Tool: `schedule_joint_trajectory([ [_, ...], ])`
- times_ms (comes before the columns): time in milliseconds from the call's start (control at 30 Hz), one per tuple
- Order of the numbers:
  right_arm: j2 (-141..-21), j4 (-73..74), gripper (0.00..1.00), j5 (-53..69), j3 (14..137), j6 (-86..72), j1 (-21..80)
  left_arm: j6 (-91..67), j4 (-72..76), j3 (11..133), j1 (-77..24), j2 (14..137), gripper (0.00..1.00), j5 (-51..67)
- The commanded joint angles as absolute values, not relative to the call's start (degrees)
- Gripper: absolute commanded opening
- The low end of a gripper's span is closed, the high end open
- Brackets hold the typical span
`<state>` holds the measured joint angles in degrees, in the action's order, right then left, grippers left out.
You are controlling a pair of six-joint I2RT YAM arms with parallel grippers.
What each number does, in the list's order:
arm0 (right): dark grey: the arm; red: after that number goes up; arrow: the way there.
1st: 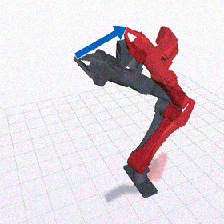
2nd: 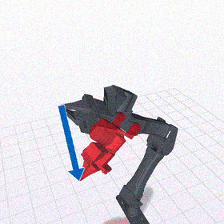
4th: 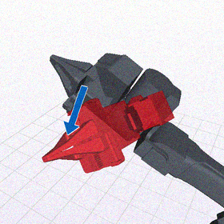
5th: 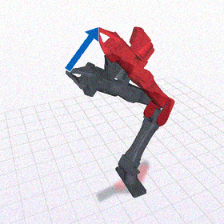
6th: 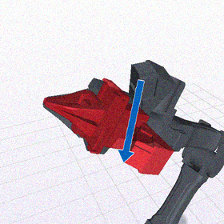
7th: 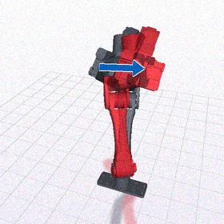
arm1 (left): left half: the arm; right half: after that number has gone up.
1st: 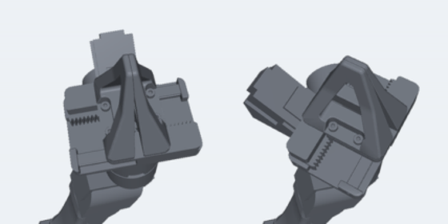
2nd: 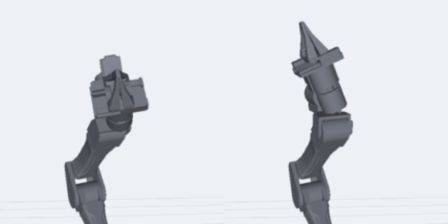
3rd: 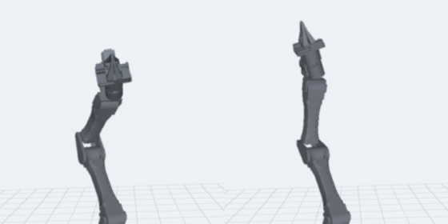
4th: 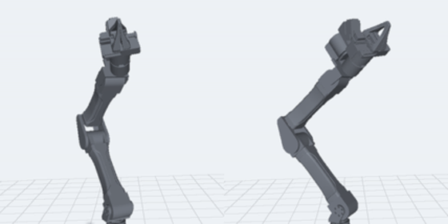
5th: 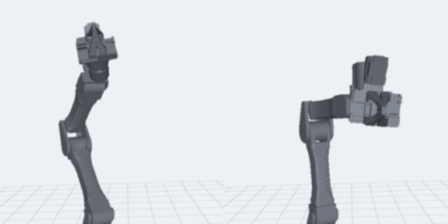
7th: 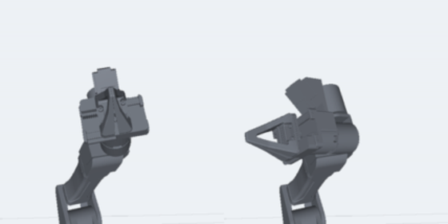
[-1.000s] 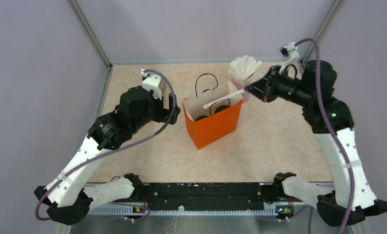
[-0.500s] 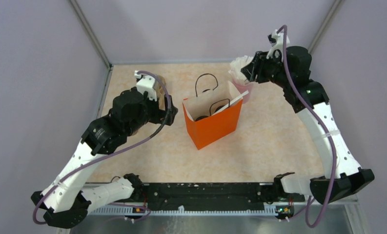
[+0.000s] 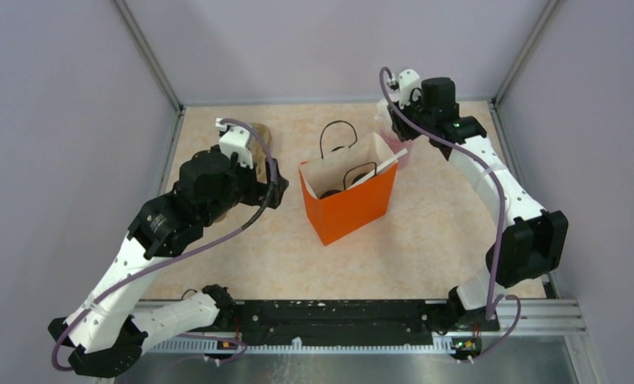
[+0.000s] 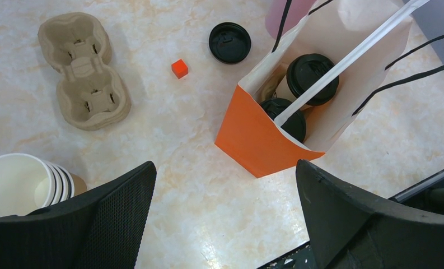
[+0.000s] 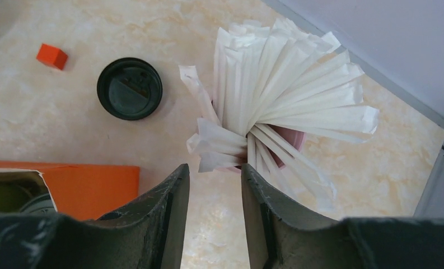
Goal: Pack the takeout coffee
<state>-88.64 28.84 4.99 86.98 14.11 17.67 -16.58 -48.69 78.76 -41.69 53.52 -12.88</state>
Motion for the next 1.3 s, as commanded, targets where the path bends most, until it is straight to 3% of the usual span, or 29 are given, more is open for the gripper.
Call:
schedule_joint_trajectory([
  [0, -88.37, 28.27, 0.39, 8.64, 86.93, 24.39, 16.88, -17.39, -49.28, 80.59, -41.54, 52.56, 0.99, -12.83],
  [367, -91.72, 28.22, 0.35, 9.89, 86.72, 24.14, 16.94, -17.31, -49.92, 80.70, -41.50, 52.50, 0.99, -13.19],
  [400, -91.87, 28.28, 0.31, 9.81, 86.79, 24.16, 16.93, -17.31, -49.87, 80.82, -41.54, 52.63, 0.99, -13.26],
  [500, -91.34, 27.96, 0.01, 9.49, 87.11, 24.26, 16.88, -17.31, -49.84, 80.66, -41.51, 52.55, 0.99, -13.42],
  [800, -86.35, 39.81, 0.00, 1.38, 96.62, 22.04, 16.90, -18.67, -48.89, 78.99, -41.53, 52.26, 0.99, -13.99],
  [1267, -71.78, 44.93, 0.00, -6.15, 107.76, 14.45, 16.90, -18.11, -45.72, 77.96, -41.54, 54.18, 0.99, -12.06],
])
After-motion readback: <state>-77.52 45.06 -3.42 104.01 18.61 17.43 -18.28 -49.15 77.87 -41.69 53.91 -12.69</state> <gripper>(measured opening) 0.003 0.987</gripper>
